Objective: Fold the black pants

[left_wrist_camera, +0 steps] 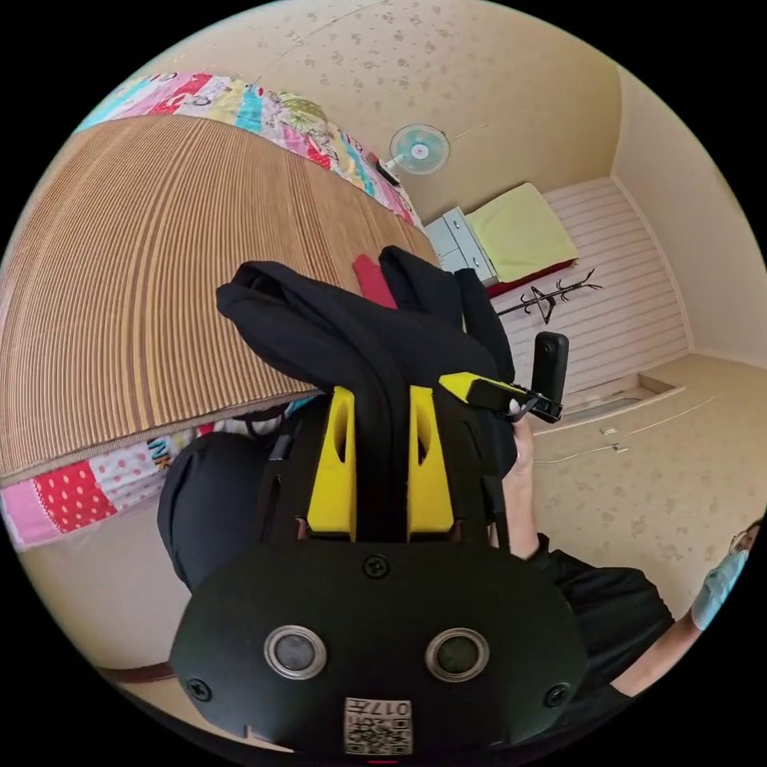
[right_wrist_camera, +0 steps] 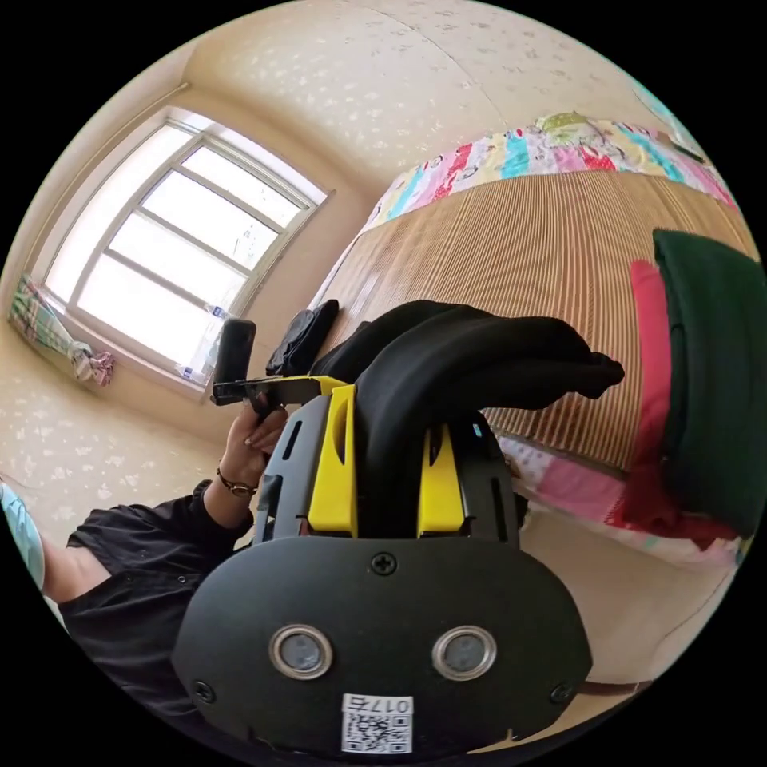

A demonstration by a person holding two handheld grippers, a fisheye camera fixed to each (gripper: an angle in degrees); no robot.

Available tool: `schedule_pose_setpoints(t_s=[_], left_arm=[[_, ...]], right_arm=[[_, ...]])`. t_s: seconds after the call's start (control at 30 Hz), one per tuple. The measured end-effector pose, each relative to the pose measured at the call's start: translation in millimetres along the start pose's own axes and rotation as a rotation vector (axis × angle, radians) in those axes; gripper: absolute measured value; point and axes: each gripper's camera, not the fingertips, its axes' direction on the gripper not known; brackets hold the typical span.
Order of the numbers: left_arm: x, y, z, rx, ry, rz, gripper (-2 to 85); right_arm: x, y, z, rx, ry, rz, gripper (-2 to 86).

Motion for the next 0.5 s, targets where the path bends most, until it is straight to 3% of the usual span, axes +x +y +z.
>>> schedule_pose_setpoints(t_s=[0.13,0.27,0.33,0.4,0.5], left_arm=[[83.8,-81.0,12.5,0.075,0.079,0.116,10.0],[130.0,-164.0,62.0,-0.007,0.129,0.264,11.8],[98.9,-187.5,106.9,-0.144,0.172,0.199,13.2],[65.6,-170.4,117.0,-0.146,0.232,0.192,12.6],[9.1,-115.5,114.5,-0.116,0.179,0.182,9.5]], right_arm=[[-26.5,-24.9,-113.9,0.095,0.166,-0.160,10.6],[3.7,-36.3,-220.4,0.161,0.316,-0.098,12.7],[39.2,-28.3,-249.4,0.149,0.444,0.008,13.5],[81.3,-6.8,-270.9,0.140,0.558,0.149,13.2],[130.8,53.6,-290.1,0.175,0.751,0.367,10.4]])
